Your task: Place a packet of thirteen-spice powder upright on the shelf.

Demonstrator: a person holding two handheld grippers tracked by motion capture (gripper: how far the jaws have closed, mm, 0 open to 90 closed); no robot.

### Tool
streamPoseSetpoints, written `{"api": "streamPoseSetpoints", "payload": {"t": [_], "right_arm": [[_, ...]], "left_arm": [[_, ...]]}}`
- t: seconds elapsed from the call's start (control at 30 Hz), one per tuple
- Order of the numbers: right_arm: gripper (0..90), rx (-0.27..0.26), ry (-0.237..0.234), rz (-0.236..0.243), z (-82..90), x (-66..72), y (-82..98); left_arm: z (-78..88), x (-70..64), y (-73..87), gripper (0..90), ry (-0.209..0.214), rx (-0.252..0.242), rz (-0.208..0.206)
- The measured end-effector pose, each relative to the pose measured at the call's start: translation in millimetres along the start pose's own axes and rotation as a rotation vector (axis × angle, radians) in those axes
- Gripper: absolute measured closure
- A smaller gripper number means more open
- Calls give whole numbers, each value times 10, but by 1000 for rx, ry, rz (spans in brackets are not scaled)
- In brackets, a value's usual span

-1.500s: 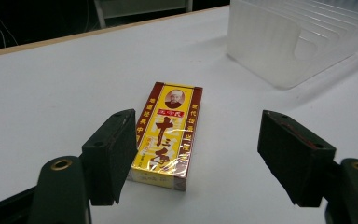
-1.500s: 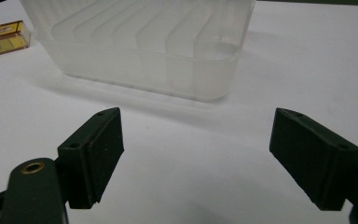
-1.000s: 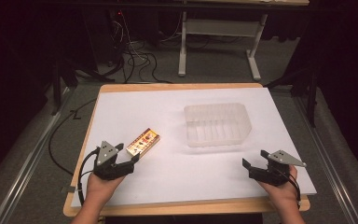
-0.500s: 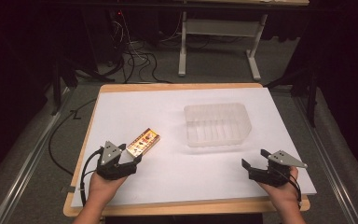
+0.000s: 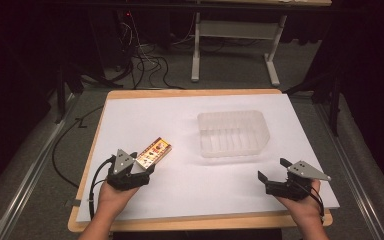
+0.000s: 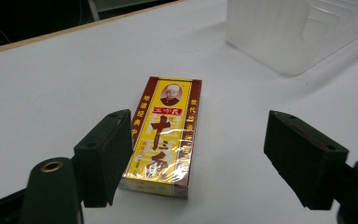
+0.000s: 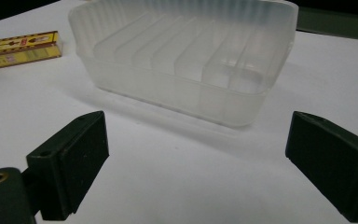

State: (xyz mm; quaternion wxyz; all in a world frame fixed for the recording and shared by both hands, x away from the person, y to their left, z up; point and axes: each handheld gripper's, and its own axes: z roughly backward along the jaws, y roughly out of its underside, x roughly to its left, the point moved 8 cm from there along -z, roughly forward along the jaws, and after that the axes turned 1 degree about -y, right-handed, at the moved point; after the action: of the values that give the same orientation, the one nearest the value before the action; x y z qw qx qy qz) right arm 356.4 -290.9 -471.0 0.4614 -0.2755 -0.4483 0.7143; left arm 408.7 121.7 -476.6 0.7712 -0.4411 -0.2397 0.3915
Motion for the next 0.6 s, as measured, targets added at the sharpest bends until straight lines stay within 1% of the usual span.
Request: {"api": "streamPoseSetpoints", "payload": {"t": [0.03, 0.13, 0.17, 0.2, 0.23, 0.27, 0.3, 0.33, 0.37, 0.4, 0.47, 0.53, 0.6], "right_arm": [[53, 0, -6, 5, -2, 11, -2], [52, 7, -15, 12, -12, 48, 0], [53, 6, -18, 14, -16, 57, -1], [53, 5, -20, 18, -17, 62, -3], [53, 5, -19, 19, -17, 67, -6], [53, 5, -19, 19, -17, 67, -6], [54, 7, -29, 21, -18, 80, -8], [54, 11, -27, 26, -20, 82, -4], [54, 13, -27, 27, -23, 86, 0], [55, 16, -29, 28, -26, 88, 4], [56, 18, -30, 26, -32, 92, 8], [61, 20, -28, 23, -35, 94, 9], [63, 22, -29, 28, -37, 99, 9]], "left_arm": [[-27, 11, -2, 224, -1, 0, 3], [-121, 48, 8, 175, 6, 30, 6], [-121, 48, 8, 154, 6, 30, 6], [-172, 78, 17, 150, 2, 54, 2], [-191, 85, 17, 145, 7, 59, 9], [-191, 85, 17, 142, 7, 59, 9], [-209, 95, 15, 134, 9, 63, 10], [-243, 117, 18, 126, 9, 79, 10], [-243, 117, 18, 120, 9, 79, 10], [-276, 145, 29, 113, 9, 100, 7], [-298, 160, 32, 92, 8, 108, 10], [-366, 199, 48, 83, 17, 128, 27], [-429, 234, 82, 77, 12, 158, 26]]}}
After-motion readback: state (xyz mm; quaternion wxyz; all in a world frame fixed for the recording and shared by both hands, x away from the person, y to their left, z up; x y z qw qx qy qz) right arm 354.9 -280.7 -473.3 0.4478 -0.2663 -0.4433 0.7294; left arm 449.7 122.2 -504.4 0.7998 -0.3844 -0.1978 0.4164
